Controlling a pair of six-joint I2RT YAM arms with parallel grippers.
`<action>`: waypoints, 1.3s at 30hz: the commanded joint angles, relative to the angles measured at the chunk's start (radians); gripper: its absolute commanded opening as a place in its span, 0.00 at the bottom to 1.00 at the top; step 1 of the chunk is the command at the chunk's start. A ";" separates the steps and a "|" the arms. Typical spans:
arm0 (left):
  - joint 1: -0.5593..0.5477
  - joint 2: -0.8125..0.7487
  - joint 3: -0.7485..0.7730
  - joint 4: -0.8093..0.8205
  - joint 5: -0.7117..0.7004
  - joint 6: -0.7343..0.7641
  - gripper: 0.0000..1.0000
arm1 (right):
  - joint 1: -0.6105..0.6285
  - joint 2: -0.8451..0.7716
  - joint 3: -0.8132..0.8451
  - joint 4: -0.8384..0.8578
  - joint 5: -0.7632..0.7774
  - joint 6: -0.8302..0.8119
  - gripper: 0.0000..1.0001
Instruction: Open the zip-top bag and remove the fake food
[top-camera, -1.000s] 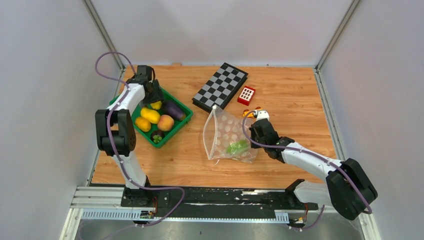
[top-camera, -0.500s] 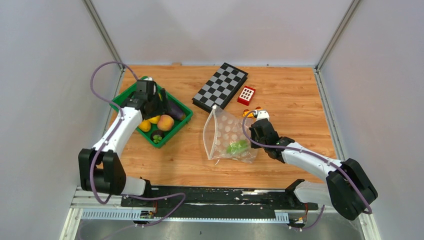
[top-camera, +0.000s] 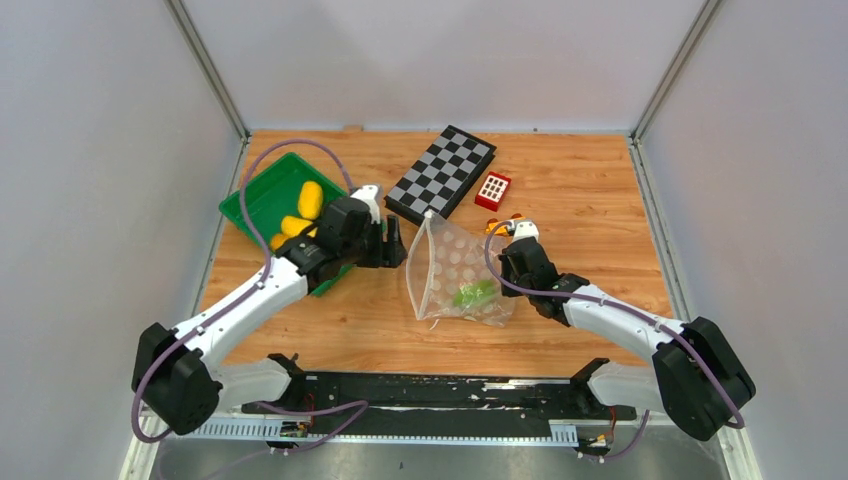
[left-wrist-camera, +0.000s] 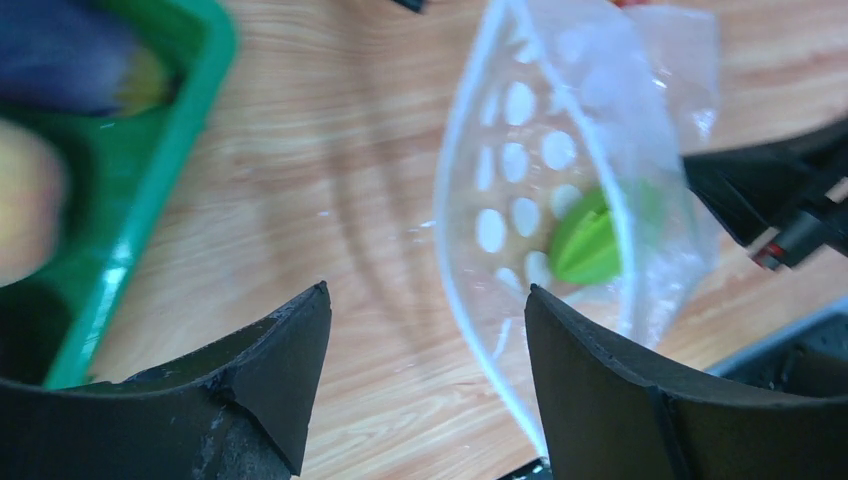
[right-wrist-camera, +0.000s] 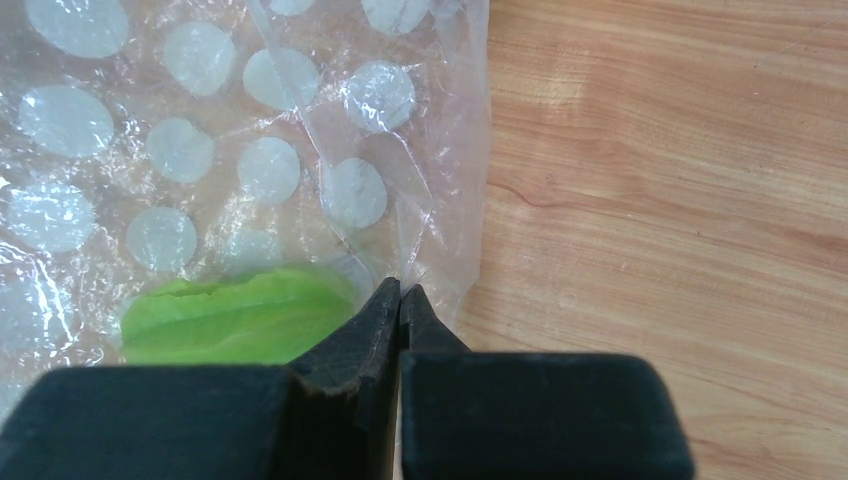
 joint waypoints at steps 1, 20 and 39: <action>-0.097 0.049 0.016 0.137 0.001 0.005 0.76 | -0.001 -0.021 -0.001 0.036 0.010 0.012 0.01; -0.310 0.361 0.052 0.335 0.102 0.038 0.56 | 0.000 0.009 0.004 0.051 -0.010 0.010 0.01; -0.380 0.503 0.026 0.546 0.211 0.030 0.75 | -0.001 0.037 0.007 0.065 -0.039 0.006 0.01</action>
